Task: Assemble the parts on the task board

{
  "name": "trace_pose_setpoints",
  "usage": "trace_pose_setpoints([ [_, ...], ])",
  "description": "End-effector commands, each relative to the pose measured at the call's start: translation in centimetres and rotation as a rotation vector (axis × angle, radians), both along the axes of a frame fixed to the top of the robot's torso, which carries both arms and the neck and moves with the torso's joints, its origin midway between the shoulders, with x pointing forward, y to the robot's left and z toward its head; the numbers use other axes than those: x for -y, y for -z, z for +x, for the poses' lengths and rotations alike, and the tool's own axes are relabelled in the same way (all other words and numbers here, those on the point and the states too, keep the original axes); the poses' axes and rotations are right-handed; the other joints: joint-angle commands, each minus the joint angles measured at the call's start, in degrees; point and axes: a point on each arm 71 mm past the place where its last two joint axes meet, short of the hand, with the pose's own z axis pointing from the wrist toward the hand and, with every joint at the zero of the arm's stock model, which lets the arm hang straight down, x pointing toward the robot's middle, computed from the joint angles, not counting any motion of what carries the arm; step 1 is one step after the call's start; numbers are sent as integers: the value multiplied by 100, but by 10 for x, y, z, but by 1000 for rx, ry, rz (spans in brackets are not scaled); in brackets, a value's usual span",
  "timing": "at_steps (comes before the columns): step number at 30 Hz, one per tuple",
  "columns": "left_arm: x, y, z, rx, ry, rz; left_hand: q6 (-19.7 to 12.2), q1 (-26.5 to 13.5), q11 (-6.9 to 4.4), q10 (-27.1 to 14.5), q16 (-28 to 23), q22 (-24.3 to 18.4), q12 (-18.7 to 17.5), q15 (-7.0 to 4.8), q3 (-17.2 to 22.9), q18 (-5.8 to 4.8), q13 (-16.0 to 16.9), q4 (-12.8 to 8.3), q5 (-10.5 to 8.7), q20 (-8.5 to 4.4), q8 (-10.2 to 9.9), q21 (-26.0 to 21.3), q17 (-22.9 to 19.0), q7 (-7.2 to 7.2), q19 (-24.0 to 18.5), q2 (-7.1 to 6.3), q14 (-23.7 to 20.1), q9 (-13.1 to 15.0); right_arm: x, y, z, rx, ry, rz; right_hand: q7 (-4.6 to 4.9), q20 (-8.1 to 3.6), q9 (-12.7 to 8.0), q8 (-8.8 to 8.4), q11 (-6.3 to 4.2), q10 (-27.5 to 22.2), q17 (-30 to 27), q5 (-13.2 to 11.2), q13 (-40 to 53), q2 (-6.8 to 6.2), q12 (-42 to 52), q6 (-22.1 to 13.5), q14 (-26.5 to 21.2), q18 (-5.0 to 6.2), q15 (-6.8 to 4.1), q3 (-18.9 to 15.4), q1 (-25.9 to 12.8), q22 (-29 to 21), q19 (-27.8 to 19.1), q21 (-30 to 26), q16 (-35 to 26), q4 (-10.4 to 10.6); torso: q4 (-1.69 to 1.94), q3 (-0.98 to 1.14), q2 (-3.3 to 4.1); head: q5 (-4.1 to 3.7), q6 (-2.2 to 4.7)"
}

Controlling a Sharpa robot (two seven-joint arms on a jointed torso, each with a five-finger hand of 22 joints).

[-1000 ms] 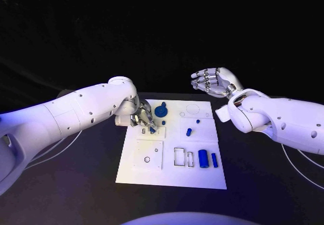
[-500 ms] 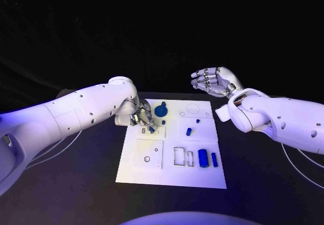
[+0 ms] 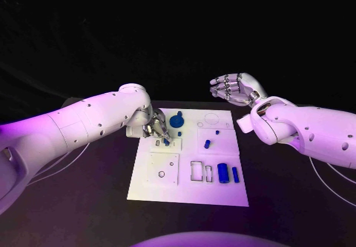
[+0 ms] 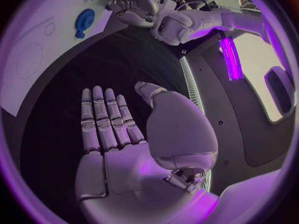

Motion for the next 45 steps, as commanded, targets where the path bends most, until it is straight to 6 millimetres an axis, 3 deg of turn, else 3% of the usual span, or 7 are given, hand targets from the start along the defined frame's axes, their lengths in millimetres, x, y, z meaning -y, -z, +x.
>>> trace_pose_setpoints([
  [1, 0, 4, -2, -12, 20, 22, 177, -19, 8, 24, 33, 4, 30, -50, 960, -40, 5, -986, 13, 5, 31, 35, 1430, -129, 38, 35, 585, 11, -2, 0, -1, 0, -21, -1, 468, 31, -5, -25, 27, -18, -5, 39, -5, 34, -34, 7, -24, -22, 21, -15, -4, -5, -19, -31, -30, -26, -3, 0, 1, 2, -2],
  [45, 4, 10, -7, 1, 50, 50, 197, -28, -2, 40, 43, 28, 31, -57, 978, -45, 7, -1048, 16, -2, 33, 49, 1456, -139, 48, 8, 592, 6, -1, 0, 0, 2, -23, -1, 474, 31, -16, -34, 33, -13, -24, 52, -26, 31, -48, 20, -18, -28, 27, -40, -28, -31, -22, -51, -54, -23, -2, 4, 3, -6, -34],
])
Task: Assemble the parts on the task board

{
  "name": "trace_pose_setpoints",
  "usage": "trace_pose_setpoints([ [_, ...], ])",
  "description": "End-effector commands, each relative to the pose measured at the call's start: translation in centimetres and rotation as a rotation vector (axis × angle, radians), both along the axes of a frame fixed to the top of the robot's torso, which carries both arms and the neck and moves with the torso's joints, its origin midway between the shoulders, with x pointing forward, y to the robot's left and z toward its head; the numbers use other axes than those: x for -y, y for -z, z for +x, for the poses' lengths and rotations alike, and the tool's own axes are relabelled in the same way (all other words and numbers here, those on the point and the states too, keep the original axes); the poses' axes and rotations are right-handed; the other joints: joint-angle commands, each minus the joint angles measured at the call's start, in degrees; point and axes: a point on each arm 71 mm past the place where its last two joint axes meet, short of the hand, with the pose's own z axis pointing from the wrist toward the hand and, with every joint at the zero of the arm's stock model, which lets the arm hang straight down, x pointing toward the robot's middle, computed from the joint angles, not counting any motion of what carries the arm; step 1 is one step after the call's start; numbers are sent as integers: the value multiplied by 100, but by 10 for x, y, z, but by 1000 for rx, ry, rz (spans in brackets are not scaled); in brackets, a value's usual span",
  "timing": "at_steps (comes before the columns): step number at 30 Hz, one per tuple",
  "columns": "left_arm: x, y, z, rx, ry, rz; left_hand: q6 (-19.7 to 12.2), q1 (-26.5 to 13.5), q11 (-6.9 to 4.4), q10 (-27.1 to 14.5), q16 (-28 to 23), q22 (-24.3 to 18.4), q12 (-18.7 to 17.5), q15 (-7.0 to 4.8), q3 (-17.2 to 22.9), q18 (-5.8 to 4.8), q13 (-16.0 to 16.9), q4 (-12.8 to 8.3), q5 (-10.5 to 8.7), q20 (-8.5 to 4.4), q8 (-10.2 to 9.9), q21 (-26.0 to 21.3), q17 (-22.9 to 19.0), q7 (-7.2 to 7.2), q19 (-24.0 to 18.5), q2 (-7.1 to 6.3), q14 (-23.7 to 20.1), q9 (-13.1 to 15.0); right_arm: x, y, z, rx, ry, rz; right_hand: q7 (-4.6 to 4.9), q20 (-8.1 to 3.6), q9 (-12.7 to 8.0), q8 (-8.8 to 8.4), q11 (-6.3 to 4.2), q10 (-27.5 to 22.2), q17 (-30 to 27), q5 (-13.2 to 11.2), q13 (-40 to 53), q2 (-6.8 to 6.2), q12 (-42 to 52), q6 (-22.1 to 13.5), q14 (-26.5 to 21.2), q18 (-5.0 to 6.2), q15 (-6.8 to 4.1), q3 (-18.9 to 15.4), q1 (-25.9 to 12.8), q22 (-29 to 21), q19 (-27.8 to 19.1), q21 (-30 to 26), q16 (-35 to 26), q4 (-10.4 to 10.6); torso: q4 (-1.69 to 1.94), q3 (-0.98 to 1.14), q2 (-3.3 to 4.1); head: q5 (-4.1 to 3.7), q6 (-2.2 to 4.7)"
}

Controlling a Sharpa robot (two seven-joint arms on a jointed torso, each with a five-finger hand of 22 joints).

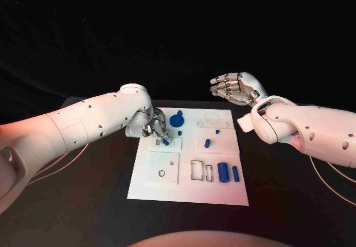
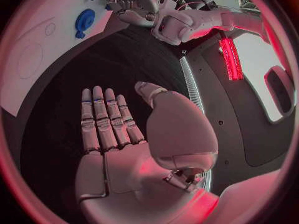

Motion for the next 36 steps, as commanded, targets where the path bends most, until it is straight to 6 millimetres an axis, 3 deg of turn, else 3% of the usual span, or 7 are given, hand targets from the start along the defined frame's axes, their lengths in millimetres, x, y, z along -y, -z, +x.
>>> trace_pose_setpoints([
  [1, 3, 9, -4, -18, 22, 19, 123, 20, -3, 41, 21, 6, 32, -36, 993, -45, -7, -1032, 23, -2, 17, 25, 1456, -106, 48, 56, 571, 5, -2, 0, -1, 3, -21, 0, 474, 31, -11, -35, 33, -11, -8, 31, -9, 33, -30, 25, -15, -28, 27, -29, -35, -15, -21, -30, -26, -6, 1, 1, 3, -11, -8],
  [27, 4, 15, -7, -8, 37, 48, 134, -16, -1, 50, 16, -3, 32, -38, 995, -44, -2, -1032, 3, -6, 14, 20, 1443, -103, 45, 67, 567, -1, -1, 0, -1, 4, -19, 1, 473, 31, -14, -37, 33, -7, -15, 36, -14, 35, -34, 32, -10, -29, 27, -39, -44, -24, -19, -36, -33, -3, 2, -1, -3, -38, -32],
  [36, 2, 15, -6, -8, 28, 50, 169, -233, -5, 80, 16, 4, 49, -41, 869, -46, 46, -902, -48, -12, 13, 21, 1443, -115, 46, 95, 567, -15, -1, -1, -1, 4, -17, 1, 474, 31, -16, -39, 34, -6, -19, 38, -17, 34, -37, 34, -8, -29, 28, -46, -52, -29, -18, -39, -38, 0, 1, 2, -4, -42, -38],
])
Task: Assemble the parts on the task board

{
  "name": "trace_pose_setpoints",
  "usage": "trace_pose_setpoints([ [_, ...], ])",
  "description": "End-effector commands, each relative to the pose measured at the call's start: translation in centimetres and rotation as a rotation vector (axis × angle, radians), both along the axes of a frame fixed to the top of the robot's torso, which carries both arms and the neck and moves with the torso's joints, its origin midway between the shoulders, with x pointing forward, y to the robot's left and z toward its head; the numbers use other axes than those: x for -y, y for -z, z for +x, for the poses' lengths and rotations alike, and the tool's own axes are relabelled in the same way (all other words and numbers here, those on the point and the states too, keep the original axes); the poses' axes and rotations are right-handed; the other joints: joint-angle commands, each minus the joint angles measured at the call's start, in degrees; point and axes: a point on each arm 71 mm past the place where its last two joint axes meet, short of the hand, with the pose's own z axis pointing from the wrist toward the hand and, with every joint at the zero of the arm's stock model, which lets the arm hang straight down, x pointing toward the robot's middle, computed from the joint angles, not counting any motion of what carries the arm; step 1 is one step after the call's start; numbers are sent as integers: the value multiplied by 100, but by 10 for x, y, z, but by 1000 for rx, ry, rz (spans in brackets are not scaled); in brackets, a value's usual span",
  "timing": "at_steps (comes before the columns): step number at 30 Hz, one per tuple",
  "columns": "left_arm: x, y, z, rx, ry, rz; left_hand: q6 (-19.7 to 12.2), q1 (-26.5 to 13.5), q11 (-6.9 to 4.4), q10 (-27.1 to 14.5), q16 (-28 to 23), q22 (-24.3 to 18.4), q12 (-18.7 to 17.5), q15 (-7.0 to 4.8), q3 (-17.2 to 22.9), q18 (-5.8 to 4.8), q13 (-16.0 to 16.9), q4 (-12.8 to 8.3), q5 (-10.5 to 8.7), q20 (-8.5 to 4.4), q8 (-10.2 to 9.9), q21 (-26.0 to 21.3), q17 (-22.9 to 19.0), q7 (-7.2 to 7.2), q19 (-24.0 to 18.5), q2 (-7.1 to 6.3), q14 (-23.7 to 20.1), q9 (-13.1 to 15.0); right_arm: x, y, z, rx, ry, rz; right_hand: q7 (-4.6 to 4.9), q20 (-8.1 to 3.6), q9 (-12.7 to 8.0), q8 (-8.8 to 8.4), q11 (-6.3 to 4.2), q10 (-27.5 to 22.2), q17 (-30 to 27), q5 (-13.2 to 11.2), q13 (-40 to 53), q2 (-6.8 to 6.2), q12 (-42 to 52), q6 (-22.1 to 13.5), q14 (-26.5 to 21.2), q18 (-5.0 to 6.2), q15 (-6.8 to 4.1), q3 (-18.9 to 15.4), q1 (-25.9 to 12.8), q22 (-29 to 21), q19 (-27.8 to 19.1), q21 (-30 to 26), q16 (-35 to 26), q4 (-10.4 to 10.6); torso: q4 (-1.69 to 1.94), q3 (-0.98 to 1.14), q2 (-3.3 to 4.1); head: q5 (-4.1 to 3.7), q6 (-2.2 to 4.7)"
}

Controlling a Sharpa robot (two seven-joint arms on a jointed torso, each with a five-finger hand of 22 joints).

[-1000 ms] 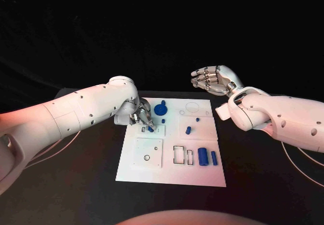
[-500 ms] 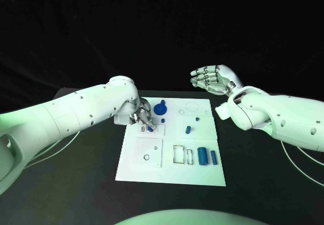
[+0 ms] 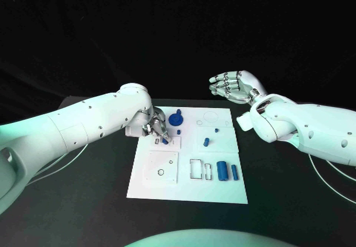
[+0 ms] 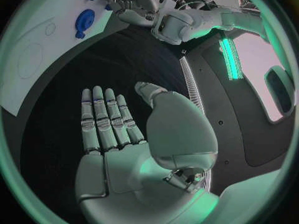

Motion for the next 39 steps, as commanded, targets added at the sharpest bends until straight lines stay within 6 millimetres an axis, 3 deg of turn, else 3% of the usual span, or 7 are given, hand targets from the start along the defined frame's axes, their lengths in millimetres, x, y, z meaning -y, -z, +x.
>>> trace_pose_setpoints([
  [1, -1, 14, -4, -25, 8, 33, 47, -202, -7, 46, 19, 3, 56, -44, 818, -45, 40, -864, -24, -12, 12, 22, 1449, -70, 45, -4, 569, -13, -1, -1, -1, 4, -17, 1, 473, 31, -5, -39, 34, -6, -5, 38, -5, 11, -37, 34, -8, -29, 28, -46, -29, -5, -19, -20, -39, 0, -1, 2, 1, -3, -1],
  [13, -4, 14, -4, -29, 8, 42, 121, -615, -38, 35, 17, 16, 59, -72, 242, -47, 60, -522, -45, -40, -16, 22, 1444, -112, 51, -115, 567, -59, -1, -1, -1, 4, -15, 1, 476, 31, -10, -45, 36, -7, -13, 42, -10, 9, -44, 32, -8, -31, 30, -60, -42, -15, -19, -26, -49, 5, 6, -2, 3, -7, -10],
  [27, -5, 15, -4, -36, 13, 52, 189, -804, -42, 48, 20, 34, 80, -77, -252, -51, 113, -258, -62, -49, -46, 26, 1452, -117, 59, -205, 570, -100, 0, -1, -1, 3, -15, 1, 480, 32, -18, -55, 40, -8, -25, 45, -17, 1, -53, 31, -5, -33, 33, -87, -67, -30, -18, -35, -65, 15, -3, -4, 3, -4, -16],
  [34, -6, 17, -4, -38, 14, 58, 225, -908, -41, 55, 23, 43, 88, -78, -578, -52, 137, 6, -63, -50, -71, 26, 1461, -117, 64, -193, 572, -129, 0, -1, -1, 4, -16, 2, 481, 32, -22, -59, 41, -9, -30, 46, -19, -1, -57, 30, -3, -34, 34, -99, -79, -37, -16, -38, -72, 21, -3, 0, 3, -14, -29],
  [39, -7, 18, -4, -39, 14, 63, 237, -919, -42, 62, 24, 57, 94, -79, -671, -54, 151, 81, -62, -51, -74, 33, 1465, -119, 71, -188, 573, -135, 0, -1, -1, 5, -16, 1, 483, 32, -27, -65, 43, -11, -37, 47, -21, -4, -63, 28, -3, -35, 36, -115, -93, -46, -15, -42, -82, 28, 3, 0, 1, -18, -33],
])
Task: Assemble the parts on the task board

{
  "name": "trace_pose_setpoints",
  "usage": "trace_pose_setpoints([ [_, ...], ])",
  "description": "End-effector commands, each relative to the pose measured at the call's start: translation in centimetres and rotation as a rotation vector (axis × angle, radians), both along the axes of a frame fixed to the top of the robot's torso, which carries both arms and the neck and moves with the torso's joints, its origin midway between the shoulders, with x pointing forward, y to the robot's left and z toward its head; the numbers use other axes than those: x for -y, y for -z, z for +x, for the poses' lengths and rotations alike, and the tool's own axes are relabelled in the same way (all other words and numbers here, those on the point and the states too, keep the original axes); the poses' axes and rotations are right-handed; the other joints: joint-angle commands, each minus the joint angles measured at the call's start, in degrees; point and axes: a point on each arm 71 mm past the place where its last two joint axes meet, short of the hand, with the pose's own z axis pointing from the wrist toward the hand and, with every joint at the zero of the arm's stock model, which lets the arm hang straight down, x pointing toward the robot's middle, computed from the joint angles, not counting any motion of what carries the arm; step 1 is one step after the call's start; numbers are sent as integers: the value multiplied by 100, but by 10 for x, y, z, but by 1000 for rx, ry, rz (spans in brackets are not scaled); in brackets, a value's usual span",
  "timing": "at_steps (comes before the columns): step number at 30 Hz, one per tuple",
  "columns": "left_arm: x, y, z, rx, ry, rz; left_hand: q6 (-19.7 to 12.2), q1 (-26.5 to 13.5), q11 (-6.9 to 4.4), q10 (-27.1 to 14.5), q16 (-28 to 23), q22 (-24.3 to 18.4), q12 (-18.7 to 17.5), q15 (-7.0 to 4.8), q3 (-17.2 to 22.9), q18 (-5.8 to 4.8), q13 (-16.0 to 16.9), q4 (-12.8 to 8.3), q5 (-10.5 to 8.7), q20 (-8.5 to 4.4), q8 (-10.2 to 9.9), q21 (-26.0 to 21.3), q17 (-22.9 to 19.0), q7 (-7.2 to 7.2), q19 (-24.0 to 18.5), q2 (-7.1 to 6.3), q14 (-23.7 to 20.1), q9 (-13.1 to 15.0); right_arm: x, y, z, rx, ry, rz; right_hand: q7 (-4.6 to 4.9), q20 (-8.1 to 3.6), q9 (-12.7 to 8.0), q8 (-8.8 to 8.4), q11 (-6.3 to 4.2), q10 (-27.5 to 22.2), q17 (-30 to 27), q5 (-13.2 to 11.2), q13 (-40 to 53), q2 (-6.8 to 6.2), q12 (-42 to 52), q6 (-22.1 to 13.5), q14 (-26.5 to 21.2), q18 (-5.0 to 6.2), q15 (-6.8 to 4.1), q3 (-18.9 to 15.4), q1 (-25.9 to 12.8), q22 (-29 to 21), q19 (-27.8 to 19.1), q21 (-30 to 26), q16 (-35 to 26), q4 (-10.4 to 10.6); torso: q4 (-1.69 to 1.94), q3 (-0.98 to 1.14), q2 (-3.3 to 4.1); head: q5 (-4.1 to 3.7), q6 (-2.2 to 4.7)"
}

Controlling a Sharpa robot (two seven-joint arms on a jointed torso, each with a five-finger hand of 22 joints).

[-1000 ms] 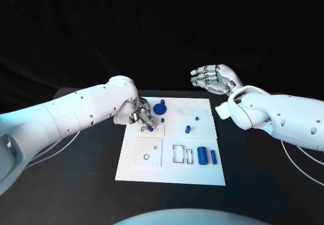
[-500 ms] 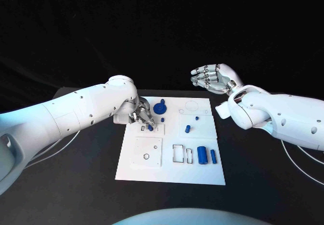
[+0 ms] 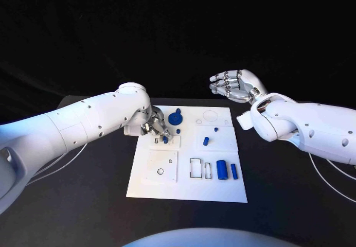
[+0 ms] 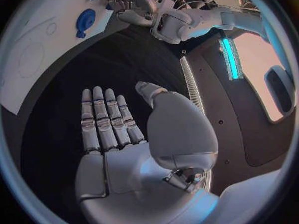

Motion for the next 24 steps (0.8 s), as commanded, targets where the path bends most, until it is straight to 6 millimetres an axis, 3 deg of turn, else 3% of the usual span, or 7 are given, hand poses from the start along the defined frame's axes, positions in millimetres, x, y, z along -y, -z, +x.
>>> trace_pose_setpoints([
  [1, -3, 16, -7, -43, 20, 54, 0, -53, -2, 21, 25, 11, 32, -37, -53, -55, 5, 16, -19, -9, -18, 35, 1468, 33, 30, 14, 574, -7, -1, 0, -1, 5, -19, 1, 483, 32, -10, -42, 43, -11, -12, 26, -9, 3, -41, 27, -3, -35, 36, -36, -53, -14, -15, -19, -36, 11, 6, 1, -2, -4, -7],
  [24, -15, 13, -13, -26, 26, 49, 22, -46, -8, 19, 17, -4, 25, -43, -306, -52, -3, 171, -27, -14, -14, 23, 1445, 26, 27, -43, 568, -14, 2, 0, -1, 4, -12, 2, 485, 32, -14, -48, 45, -11, -20, 28, -11, 3, -46, 27, -2, -38, 38, -51, -68, -24, -19, -26, -46, 19, 8, 2, -12, -23, -2],
])
